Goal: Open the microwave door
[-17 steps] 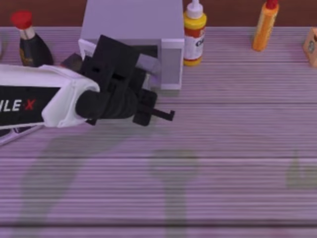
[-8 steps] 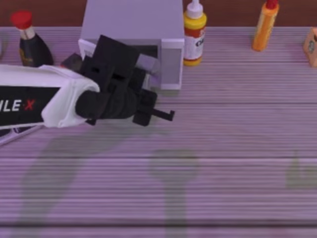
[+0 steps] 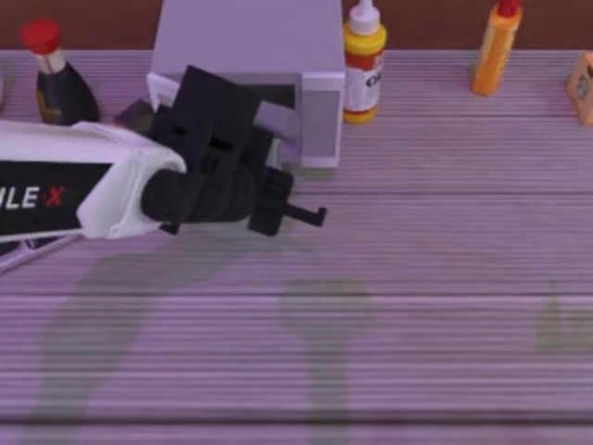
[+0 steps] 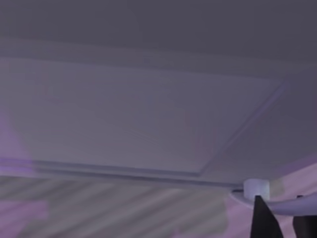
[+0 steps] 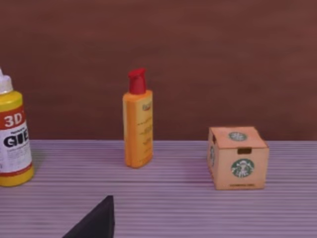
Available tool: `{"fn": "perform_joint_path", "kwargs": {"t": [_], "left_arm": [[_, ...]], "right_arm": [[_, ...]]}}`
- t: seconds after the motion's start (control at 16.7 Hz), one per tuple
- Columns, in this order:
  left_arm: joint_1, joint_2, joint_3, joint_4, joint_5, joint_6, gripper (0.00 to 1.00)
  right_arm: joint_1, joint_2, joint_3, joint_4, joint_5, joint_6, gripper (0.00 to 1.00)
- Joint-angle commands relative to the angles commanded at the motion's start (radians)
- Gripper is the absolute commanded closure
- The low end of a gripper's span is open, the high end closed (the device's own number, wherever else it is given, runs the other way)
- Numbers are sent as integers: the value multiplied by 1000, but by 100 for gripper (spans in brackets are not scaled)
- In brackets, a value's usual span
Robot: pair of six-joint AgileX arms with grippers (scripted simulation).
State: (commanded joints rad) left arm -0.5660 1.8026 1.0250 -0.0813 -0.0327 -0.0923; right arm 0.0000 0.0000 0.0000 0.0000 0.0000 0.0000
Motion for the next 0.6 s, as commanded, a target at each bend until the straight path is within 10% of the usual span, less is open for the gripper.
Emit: {"fn": "perform_joint_path", "kwargs": {"t": [0.6], "left_arm": [[20,-18,-23,7,21,39,100]], "right_arm": [[0,0,0,0,0,0,0]]}}
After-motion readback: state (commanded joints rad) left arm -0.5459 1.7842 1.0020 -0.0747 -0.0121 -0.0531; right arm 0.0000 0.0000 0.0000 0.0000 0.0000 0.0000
